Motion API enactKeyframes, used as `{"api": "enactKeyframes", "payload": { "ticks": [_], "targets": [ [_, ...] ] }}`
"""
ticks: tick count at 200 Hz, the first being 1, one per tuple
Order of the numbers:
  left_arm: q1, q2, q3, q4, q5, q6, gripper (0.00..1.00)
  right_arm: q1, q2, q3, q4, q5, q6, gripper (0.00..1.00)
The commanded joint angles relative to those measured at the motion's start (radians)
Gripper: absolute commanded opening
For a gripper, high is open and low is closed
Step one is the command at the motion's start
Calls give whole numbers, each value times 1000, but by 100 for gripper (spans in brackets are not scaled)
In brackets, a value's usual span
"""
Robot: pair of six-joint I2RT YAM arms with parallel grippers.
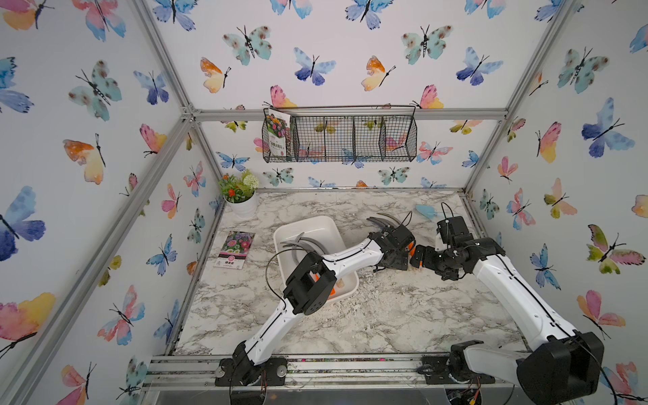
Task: Put small sickles into storage boxes
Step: Pick up the sickle at the center of the board.
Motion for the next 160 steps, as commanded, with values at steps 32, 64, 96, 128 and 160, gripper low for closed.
{"api": "enactKeyframes", "payload": {
  "ticks": [32, 64, 96, 128, 160],
  "targets": [
    [10, 23, -61, 37, 2, 12, 98, -4, -40, -14, -47, 32, 12, 98],
    [20, 43, -55, 43, 6, 15, 98, -4, -67, -20, -60, 37, 16, 98],
    [28, 80, -12, 37, 6, 12, 98, -4, -77, -15, -74, 40, 16, 98],
    [36, 104, 15, 35, 1, 10, 98, -4, -86, -13, -87, 47, 12, 98],
    [49, 110, 16, 23, -22, 8, 98, -4, -93, -14, -89, 46, 13, 98]
  ]
}}
